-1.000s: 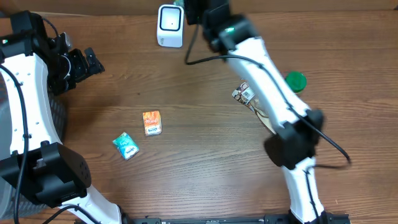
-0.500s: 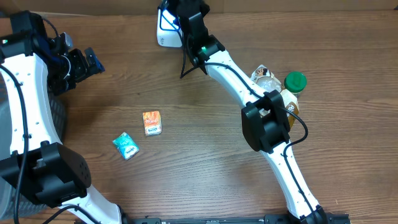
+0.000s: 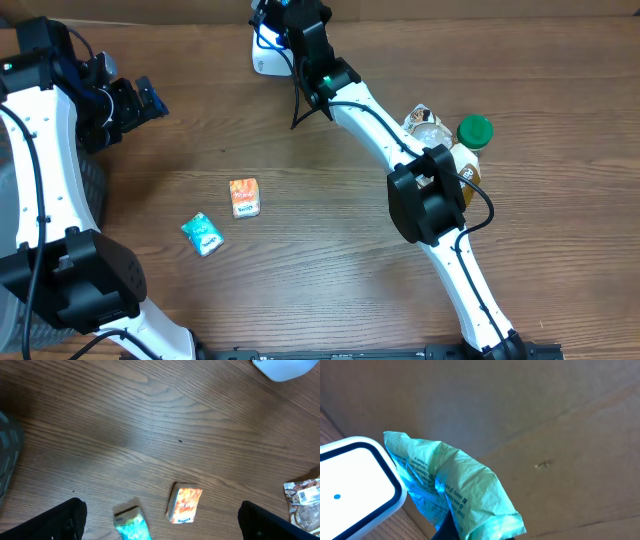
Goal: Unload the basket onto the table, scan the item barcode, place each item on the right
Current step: 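Hold the mint-green packet against the white scanner face, then carry the packet back and lower it beside the snack bag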
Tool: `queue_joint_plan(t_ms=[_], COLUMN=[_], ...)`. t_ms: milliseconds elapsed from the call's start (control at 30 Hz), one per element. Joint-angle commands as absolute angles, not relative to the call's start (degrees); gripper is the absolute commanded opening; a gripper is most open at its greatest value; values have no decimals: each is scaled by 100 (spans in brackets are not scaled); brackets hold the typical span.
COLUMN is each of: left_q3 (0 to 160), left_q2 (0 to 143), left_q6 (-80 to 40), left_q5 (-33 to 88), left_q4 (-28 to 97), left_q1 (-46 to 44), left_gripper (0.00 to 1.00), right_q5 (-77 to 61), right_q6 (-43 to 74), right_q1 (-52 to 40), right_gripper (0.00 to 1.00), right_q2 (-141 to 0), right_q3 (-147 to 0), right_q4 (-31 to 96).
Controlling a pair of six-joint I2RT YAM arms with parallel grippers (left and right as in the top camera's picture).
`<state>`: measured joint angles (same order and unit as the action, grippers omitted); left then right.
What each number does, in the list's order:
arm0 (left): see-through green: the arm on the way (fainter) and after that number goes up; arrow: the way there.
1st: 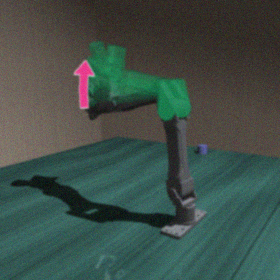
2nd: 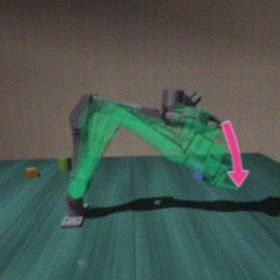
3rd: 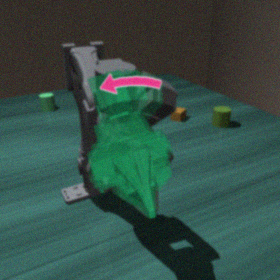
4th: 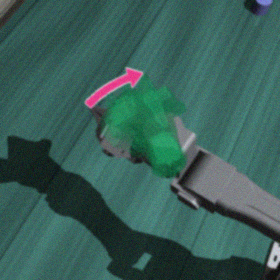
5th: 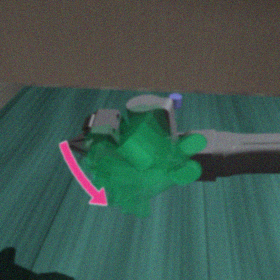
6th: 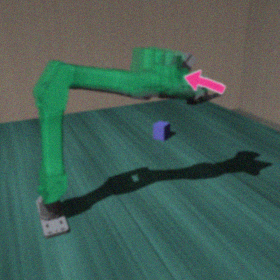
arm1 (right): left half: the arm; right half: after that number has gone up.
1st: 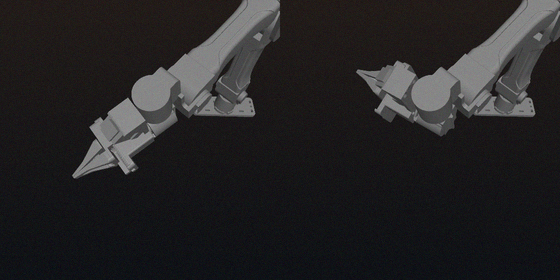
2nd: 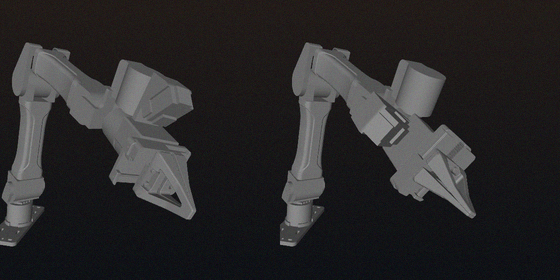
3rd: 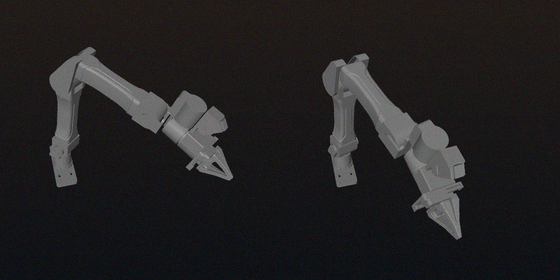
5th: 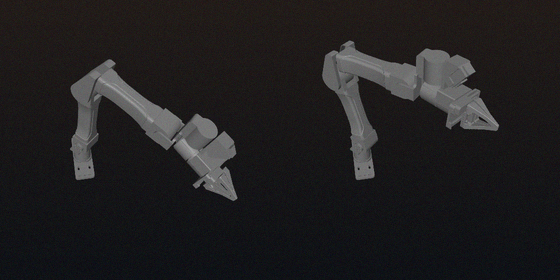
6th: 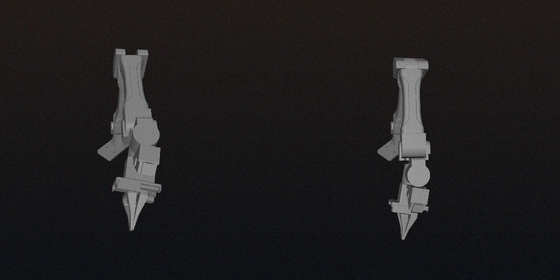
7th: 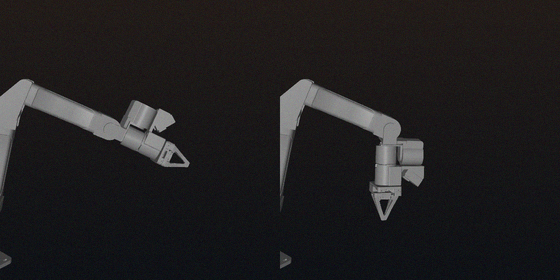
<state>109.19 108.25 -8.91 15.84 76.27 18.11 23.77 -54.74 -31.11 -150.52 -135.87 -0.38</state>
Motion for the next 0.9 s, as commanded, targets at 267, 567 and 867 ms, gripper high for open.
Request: queue_joint_plan(t_ms=[267, 567, 867], left_q3=[11000, 11000, 11000], left_q2=[10766, 10766, 10766], left_q6=[-943, -943, -943], left_q5=[1629, 1629, 1629], left_q4=[7623, 7623, 7623], left_q1=[1800, 1798, 1800], left_gripper=[100, 100, 100], right_q5=[2993, 2532, 847], right_q6=[-5599, -2709, 2180], right_q1=[-3249, -3336, -3229], right_gripper=[4, 4, 4], right_q2=[-14665, -13181, -11769], right_q3=[-13690, -13690, -13690], right_q4=[62, 2233, 6755])
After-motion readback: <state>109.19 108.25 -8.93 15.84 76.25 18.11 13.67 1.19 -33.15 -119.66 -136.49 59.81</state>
